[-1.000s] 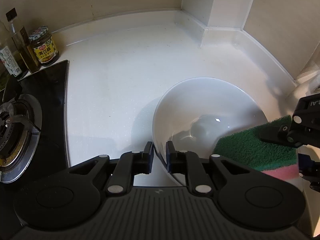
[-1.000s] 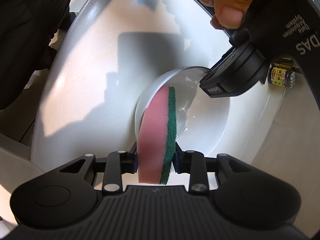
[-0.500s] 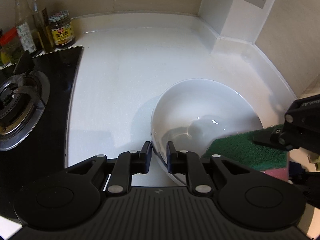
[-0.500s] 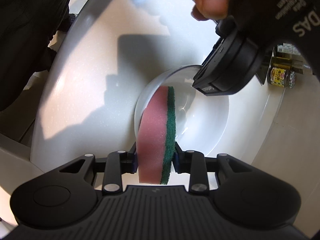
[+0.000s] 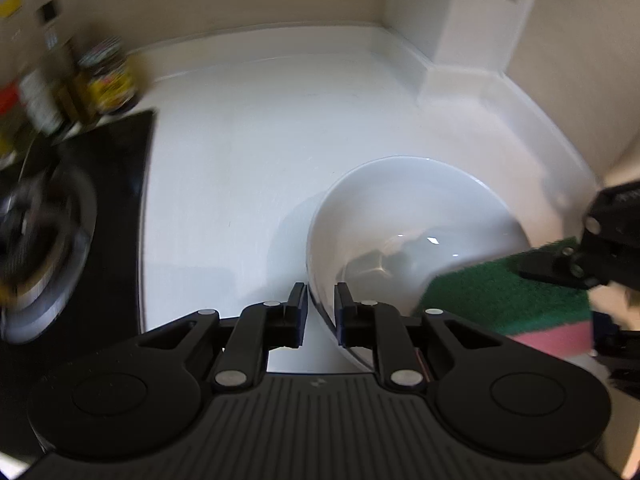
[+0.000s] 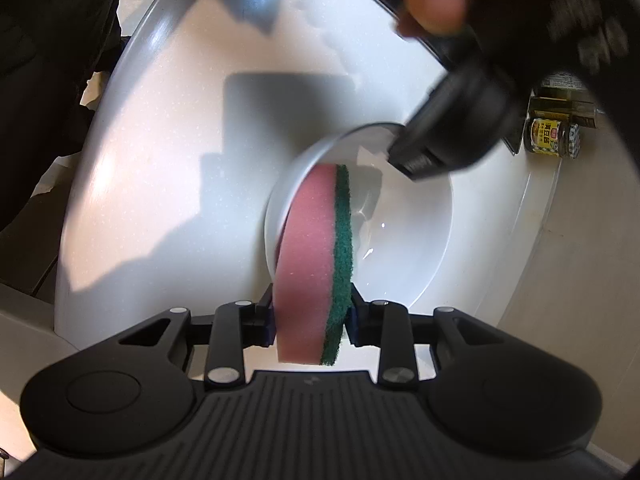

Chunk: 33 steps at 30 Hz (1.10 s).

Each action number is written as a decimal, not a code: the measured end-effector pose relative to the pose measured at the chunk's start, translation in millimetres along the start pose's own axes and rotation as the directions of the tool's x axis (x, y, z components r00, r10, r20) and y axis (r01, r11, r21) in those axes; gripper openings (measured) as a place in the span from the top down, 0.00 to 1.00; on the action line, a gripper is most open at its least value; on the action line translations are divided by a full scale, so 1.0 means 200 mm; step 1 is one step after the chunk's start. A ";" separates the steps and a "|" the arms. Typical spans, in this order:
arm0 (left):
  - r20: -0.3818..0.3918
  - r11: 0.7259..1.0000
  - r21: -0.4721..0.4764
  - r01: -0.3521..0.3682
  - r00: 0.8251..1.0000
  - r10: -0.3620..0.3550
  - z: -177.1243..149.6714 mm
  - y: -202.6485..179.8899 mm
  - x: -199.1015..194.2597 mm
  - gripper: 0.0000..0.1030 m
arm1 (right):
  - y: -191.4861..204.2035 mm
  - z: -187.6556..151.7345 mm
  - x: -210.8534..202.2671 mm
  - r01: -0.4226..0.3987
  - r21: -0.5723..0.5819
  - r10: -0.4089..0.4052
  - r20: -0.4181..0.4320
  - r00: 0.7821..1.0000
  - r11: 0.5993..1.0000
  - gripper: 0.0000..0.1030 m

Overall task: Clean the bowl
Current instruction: 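Scrub the bowl bottom with the sponge in the right gripper while the left gripper holds the rim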

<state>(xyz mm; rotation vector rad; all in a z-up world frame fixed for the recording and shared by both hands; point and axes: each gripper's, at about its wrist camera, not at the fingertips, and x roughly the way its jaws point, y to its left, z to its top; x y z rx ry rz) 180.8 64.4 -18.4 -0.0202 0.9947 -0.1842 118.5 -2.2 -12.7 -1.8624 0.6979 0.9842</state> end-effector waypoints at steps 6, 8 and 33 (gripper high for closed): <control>-0.030 0.995 0.094 0.020 0.999 -0.017 0.08 0.01 0.06 0.86 | 0.01 0.03 -0.01 0.009 -0.019 -0.009 0.022 1.000 1.000 0.73; -0.048 0.991 0.129 0.034 0.998 -0.028 0.13 0.02 0.08 0.86 | 0.01 0.03 -0.02 0.013 -0.021 -0.012 0.029 1.000 1.000 0.73; -0.015 0.996 0.088 -0.004 1.000 0.006 0.06 0.00 0.03 0.82 | 0.00 0.04 -0.01 0.013 -0.009 -0.013 0.029 0.999 1.000 0.73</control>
